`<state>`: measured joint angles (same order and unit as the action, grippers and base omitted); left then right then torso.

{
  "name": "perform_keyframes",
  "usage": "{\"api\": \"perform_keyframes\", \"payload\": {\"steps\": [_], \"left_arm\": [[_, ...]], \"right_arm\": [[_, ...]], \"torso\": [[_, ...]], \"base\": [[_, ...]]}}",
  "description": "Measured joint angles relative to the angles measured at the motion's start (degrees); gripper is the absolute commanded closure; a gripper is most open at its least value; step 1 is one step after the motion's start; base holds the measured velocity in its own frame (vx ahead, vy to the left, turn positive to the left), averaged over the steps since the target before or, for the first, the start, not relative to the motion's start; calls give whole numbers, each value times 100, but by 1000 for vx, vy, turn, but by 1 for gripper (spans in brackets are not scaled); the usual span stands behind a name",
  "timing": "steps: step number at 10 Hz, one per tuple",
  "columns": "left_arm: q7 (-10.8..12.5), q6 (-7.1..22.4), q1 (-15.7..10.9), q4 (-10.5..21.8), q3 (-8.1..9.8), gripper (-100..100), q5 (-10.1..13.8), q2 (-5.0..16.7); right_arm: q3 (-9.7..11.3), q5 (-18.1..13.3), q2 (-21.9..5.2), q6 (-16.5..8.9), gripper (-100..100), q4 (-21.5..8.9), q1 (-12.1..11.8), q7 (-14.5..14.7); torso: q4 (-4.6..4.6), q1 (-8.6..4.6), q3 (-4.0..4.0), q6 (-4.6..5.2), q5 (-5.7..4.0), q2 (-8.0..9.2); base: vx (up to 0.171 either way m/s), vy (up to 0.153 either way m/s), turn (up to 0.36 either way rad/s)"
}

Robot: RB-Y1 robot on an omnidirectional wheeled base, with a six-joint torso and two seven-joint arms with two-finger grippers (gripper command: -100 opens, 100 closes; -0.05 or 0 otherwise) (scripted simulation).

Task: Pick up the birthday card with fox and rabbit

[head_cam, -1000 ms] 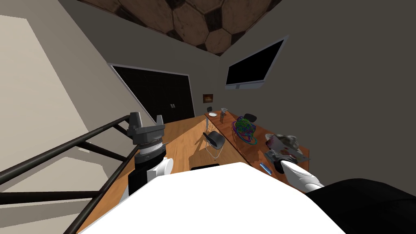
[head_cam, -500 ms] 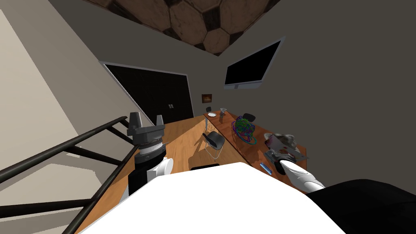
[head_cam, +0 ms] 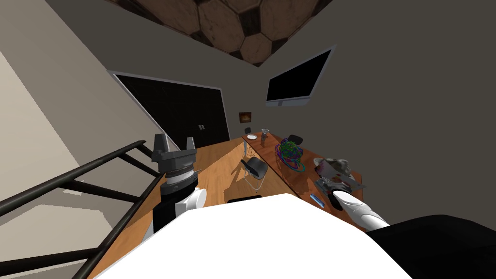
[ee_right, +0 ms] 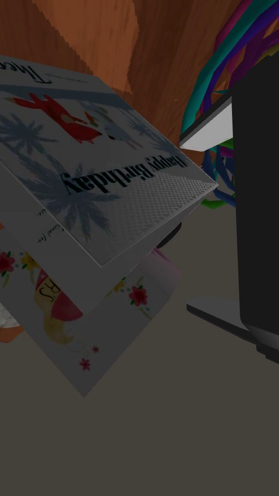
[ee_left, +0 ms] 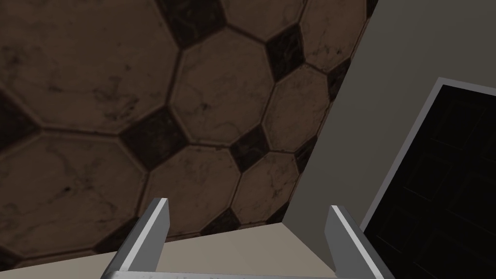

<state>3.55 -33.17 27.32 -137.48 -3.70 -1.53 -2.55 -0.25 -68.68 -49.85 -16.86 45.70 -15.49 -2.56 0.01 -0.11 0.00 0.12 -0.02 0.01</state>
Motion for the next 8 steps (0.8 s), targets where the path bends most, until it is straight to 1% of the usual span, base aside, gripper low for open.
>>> {"api": "perform_keyframes", "payload": {"steps": [2,3,5,6,7,8], "left_arm": [[0,0,1,0,0,0,0,0],[0,0,0,0,0,0,0,0],[0,0,0,0,0,0,0,0],[0,0,0,0,0,0,0,0],[0,0,1,0,0,0,0,0],[0,0,1,0,0,0,0,0]], "right_arm": [[75,-243,-54,238,-100,-263,154,-245],[86,-378,-59,287,-100,-348,181,-377],[95,-745,-59,310,-100,-421,215,-719],[95,-889,-58,310,-100,-423,214,-858],[158,-1115,-98,446,-100,-614,357,-1069],[148,-1178,-99,564,-100,-707,382,-1133]], "torso": [[-4,11,-10,0,2,-17],[-3,10,-7,-2,2,-12],[0,2,0,0,1,0],[1,1,2,0,0,3],[-2,9,-6,4,1,-11],[-4,16,-10,0,3,-18]], "base": [[45,27,-44],[8,7,13],[-3,-2,-1],[48,25,-187],[66,44,-105],[35,20,22]]}}
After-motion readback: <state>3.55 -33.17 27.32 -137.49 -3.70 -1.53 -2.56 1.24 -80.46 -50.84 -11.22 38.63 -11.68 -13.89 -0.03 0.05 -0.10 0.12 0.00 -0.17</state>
